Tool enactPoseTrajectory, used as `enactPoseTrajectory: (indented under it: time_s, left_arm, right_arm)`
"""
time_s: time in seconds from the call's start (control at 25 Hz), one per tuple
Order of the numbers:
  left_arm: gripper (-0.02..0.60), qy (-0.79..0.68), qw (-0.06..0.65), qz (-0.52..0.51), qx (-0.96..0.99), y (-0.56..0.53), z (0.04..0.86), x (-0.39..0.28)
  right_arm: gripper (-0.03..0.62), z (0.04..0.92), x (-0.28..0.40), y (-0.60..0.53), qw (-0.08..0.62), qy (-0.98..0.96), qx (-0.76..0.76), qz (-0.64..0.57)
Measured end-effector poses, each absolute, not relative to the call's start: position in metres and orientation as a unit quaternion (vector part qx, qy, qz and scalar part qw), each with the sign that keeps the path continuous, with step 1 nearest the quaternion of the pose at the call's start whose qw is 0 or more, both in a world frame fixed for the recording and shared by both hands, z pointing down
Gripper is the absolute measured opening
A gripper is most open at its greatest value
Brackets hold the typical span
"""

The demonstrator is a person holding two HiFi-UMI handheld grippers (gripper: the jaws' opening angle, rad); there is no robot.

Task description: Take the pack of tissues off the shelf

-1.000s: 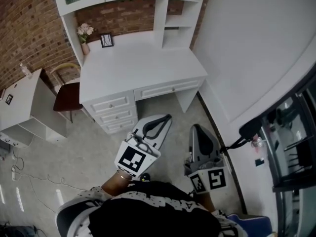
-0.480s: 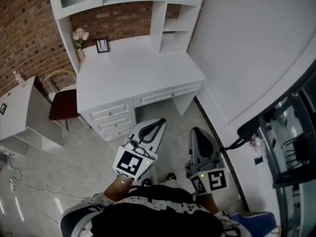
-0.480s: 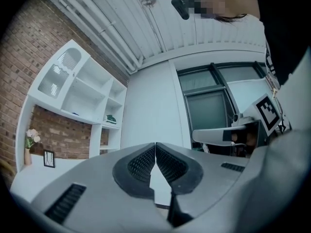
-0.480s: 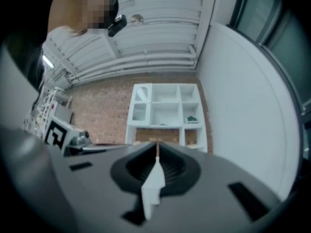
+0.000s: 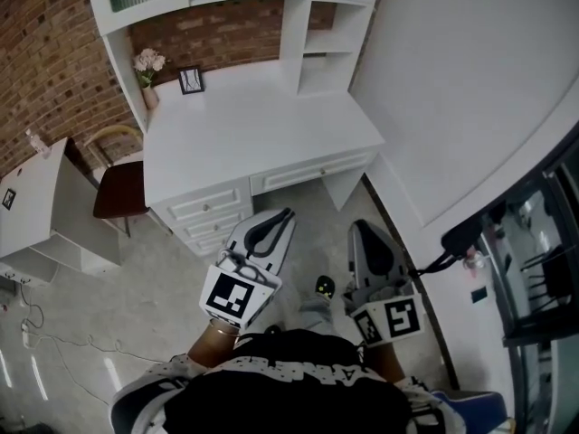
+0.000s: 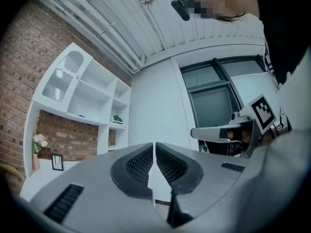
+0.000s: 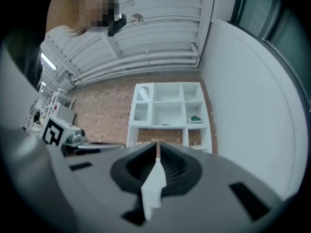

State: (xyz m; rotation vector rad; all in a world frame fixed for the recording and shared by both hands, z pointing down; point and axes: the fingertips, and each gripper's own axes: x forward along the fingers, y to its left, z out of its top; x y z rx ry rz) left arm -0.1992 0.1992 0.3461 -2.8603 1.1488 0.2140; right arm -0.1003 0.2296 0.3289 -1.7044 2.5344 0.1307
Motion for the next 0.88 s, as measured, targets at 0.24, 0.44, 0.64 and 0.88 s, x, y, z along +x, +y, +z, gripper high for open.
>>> enactPoseTrajectory:
  time_s: [0.24, 0.44, 0.64, 0.88]
  left_arm:
    - [0.037, 0.388, 0.038, 0.060, -0.919, 0.185, 0.343, -0.197]
    - [0.037, 0.406, 0.045, 0.055, -0.911, 0.165, 0.342, -0.191]
    - [0.037, 0.415, 0.048, 0.048, -0.907, 0.142, 0.344, -0.175]
    - [0.037, 0.425, 0.048, 0.036, -0.903, 0.112, 0.349, -0.148]
  right_arm:
    - [0.035, 0.328, -0.096, 0.207, 0.052, 0.840, -0.539, 0.040]
    - [0.034, 0.327, -0.088, 0.181, 0.058, 0.850, -0.522, 0.039]
    - [0.034, 0.334, -0.074, 0.156, 0.060, 0.857, -0.511, 0.022]
    - [0.035, 0.344, -0.043, 0.124, 0.062, 0.860, -0.506, 0.010]
